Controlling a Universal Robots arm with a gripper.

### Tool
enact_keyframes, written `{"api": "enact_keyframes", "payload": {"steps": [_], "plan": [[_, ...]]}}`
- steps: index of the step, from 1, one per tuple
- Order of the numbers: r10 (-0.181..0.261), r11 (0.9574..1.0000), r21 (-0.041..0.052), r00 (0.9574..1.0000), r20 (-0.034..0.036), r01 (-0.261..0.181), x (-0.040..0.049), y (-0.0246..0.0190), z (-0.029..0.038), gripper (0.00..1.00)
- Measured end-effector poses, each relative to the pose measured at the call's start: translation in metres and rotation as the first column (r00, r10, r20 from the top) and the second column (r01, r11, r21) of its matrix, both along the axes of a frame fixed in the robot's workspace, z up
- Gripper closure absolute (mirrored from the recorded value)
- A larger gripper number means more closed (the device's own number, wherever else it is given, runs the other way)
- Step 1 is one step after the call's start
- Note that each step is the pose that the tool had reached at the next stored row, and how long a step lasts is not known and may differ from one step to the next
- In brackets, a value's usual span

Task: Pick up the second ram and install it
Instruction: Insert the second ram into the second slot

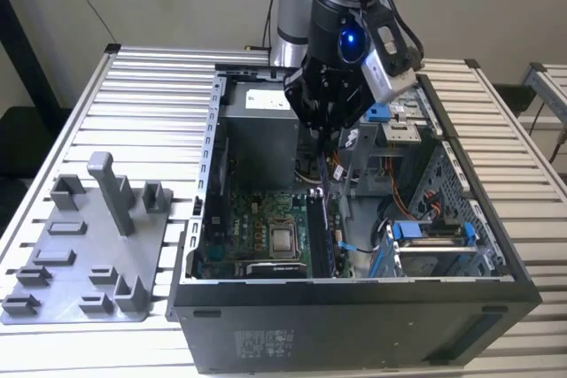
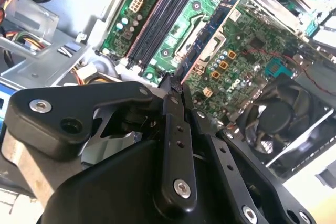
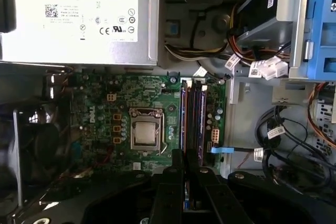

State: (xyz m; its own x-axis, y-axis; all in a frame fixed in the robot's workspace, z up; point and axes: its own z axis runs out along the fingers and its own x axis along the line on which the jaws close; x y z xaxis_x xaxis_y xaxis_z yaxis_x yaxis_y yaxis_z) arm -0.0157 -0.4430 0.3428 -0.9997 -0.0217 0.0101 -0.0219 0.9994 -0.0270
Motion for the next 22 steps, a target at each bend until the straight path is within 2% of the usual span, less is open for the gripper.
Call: {"api": "enact_keyframes", "payload": {"steps": [3, 6, 9, 15, 22], "plan": [[0.005, 1.0000, -0.0033, 1.0000, -0.0004, -0.005, 0.0011, -0.0011, -0.0017, 0.86], [0.005, 1.0000, -0.0030, 1.0000, -0.0039, -0.005, 0.0041, -0.0027, -0.0025, 0.86], [0.005, 1.0000, -0.0030, 1.0000, -0.0048, -0.005, 0.0080, -0.0046, -0.0061, 0.86], [-0.024, 0.9997, -0.0030, 0.9997, -0.0055, 0.024, 0.0087, -0.0061, -0.0163, 0.86], [-0.072, 0.9974, -0.0029, 0.9974, -0.0056, 0.072, 0.0087, -0.0067, -0.0285, 0.86]]}}
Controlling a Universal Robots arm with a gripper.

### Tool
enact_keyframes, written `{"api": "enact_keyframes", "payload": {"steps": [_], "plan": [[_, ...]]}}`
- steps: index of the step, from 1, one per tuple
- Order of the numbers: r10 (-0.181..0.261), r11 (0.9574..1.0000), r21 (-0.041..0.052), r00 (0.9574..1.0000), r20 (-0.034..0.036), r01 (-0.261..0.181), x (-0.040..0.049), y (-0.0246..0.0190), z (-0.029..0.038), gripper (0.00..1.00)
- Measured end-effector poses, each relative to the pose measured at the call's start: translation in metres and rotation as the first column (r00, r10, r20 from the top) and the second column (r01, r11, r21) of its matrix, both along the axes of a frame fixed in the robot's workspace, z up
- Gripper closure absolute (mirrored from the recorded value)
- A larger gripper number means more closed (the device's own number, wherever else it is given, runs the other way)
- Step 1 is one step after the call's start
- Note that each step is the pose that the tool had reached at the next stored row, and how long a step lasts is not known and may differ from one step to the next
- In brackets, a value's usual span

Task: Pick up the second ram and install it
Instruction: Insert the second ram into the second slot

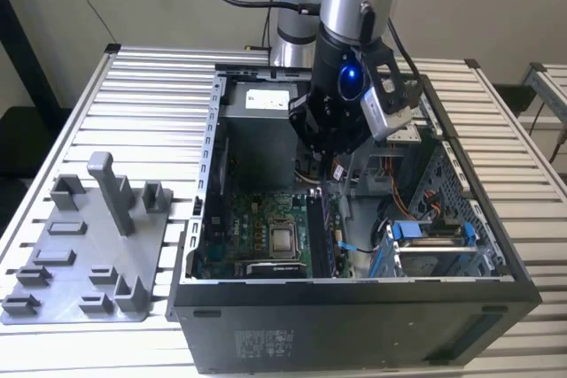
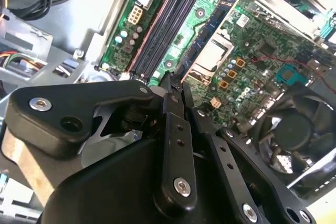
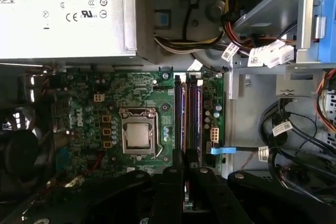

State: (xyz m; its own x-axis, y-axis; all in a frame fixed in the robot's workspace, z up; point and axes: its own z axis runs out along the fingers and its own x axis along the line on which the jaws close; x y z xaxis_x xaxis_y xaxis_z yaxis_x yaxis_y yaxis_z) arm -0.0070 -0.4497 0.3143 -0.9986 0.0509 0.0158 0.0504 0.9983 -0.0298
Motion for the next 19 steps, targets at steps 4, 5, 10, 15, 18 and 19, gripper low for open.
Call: {"api": "enact_keyframes", "payload": {"steps": [4, 5, 10, 15, 18, 19], "plan": [[-0.015, 0.9999, -0.0001, 0.9999, -0.0001, 0.015, 0.0000, -0.0002, -0.0073, 0.86], [-0.018, 0.9998, -0.0001, 0.9998, -0.0001, 0.018, 0.0000, -0.0004, -0.0091, 0.86], [-0.020, 0.9998, 0.0000, 0.9998, -0.0001, 0.020, 0.0000, -0.0012, -0.0182, 0.86], [-0.018, 0.9998, 0.0001, 0.9998, -0.0002, 0.018, -0.0001, -0.0033, -0.0273, 0.86], [-0.018, 0.9998, 0.0000, 0.9998, -0.0003, 0.018, -0.0001, -0.0051, -0.0328, 0.86], [-0.018, 0.9998, 0.0000, 0.9998, -0.0004, 0.018, -0.0001, -0.0053, -0.0346, 0.86]]}}
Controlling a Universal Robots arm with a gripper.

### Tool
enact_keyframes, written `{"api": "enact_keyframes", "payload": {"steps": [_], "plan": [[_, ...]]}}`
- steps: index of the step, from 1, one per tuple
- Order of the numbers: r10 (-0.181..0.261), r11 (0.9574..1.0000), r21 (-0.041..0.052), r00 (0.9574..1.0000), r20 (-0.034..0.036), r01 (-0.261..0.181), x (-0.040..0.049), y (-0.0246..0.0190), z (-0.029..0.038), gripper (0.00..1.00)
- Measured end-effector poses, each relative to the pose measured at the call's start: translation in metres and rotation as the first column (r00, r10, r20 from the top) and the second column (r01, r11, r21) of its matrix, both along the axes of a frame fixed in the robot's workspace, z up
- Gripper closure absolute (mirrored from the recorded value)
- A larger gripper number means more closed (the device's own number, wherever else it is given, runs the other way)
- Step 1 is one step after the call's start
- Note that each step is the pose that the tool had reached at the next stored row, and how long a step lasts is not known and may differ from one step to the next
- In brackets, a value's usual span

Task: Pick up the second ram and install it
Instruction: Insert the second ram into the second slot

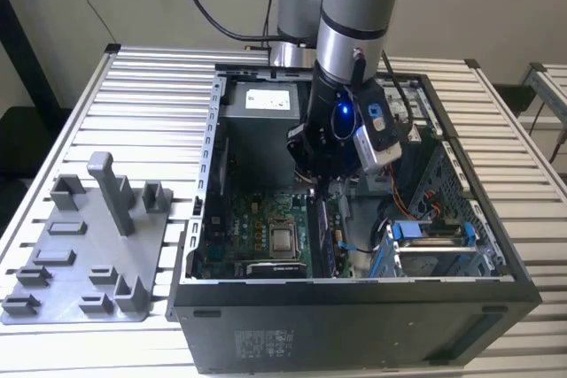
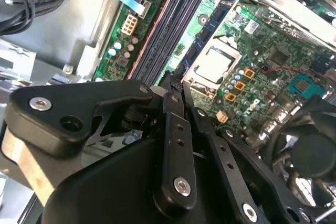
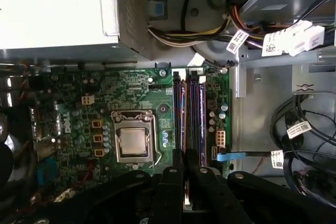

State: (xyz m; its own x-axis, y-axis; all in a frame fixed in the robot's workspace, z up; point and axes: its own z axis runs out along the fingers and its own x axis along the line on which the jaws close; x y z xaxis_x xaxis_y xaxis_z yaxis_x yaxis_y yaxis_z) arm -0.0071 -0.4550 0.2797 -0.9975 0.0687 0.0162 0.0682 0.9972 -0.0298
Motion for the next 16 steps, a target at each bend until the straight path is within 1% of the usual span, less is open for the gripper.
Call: {"api": "enact_keyframes", "payload": {"steps": [9, 13, 16], "plan": [[0.001, 1.0000, 0.0001, 1.0000, 0.0000, -0.001, 0.0001, 0.0000, -0.0164, 0.86], [0.024, 0.9997, 0.0000, 0.9997, -0.0009, -0.024, 0.0000, -0.0007, -0.0237, 0.86], [0.028, 0.9996, 0.0002, 0.9996, -0.0009, -0.028, 0.0001, -0.0007, -0.0287, 0.86]]}}
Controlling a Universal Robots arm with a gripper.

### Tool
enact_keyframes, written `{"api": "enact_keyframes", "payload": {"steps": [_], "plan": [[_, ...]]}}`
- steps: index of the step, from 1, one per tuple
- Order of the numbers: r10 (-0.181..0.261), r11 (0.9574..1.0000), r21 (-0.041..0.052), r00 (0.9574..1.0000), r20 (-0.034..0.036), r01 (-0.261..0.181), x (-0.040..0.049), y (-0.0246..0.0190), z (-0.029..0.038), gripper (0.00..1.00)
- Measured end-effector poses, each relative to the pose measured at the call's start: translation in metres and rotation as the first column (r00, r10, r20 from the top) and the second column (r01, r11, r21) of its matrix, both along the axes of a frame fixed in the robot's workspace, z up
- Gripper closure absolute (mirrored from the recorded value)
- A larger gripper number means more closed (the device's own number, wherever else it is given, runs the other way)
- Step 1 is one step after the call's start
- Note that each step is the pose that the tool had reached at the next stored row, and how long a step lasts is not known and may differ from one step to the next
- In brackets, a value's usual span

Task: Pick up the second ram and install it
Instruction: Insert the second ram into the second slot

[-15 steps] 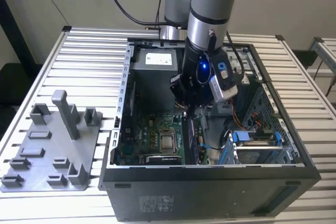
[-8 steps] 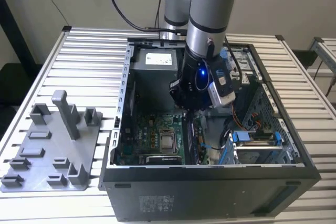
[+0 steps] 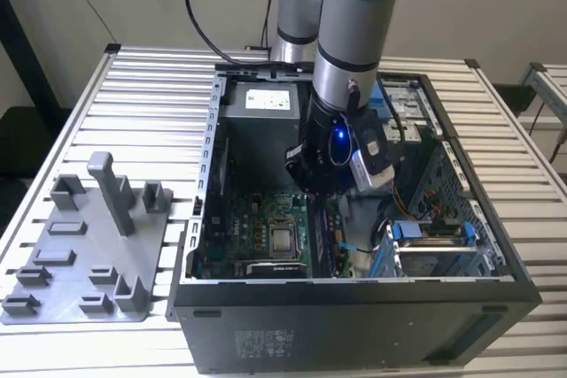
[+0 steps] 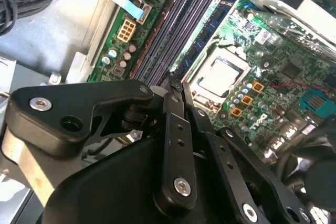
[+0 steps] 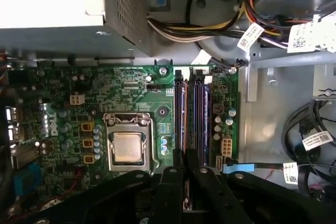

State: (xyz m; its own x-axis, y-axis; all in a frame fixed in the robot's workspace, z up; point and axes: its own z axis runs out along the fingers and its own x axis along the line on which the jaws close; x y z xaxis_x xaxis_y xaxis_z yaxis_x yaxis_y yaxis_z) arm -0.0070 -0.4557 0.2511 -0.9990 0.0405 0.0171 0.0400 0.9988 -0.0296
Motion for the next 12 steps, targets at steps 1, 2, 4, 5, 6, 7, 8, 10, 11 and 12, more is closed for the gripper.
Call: {"api": "enact_keyframes", "payload": {"steps": [1, 2, 4, 5, 6, 7, 8, 10, 11, 12], "plan": [[-0.001, 1.0000, 0.0000, 1.0000, -0.0001, 0.001, 0.0000, -0.0001, -0.0011, 0.86], [-0.003, 1.0000, 0.0001, 1.0000, 0.0000, 0.003, 0.0000, -0.0002, -0.0024, 0.86], [-0.006, 1.0000, 0.0003, 1.0000, 0.0000, 0.006, 0.0000, -0.0003, -0.0058, 0.86], [-0.009, 1.0000, 0.0003, 1.0000, -0.0001, 0.009, 0.0000, -0.0004, -0.0076, 0.86], [-0.011, 0.9999, 0.0003, 0.9999, 0.0000, 0.011, 0.0000, -0.0005, -0.0094, 0.86], [-0.014, 0.9999, 0.0002, 0.9999, -0.0001, 0.014, 0.0000, -0.0005, -0.0112, 0.86], [-0.018, 0.9998, 0.0004, 0.9998, 0.0000, 0.018, 0.0000, -0.0006, -0.0129, 0.86], [-0.026, 0.9997, 0.0003, 0.9997, -0.0001, 0.026, 0.0000, -0.0011, -0.0158, 0.86], [-0.030, 0.9995, 0.0003, 0.9995, 0.0000, 0.030, 0.0000, -0.0013, -0.0170, 0.86], [-0.034, 0.9994, 0.0003, 0.9994, -0.0001, 0.034, 0.0000, -0.0015, -0.0180, 0.86]]}}
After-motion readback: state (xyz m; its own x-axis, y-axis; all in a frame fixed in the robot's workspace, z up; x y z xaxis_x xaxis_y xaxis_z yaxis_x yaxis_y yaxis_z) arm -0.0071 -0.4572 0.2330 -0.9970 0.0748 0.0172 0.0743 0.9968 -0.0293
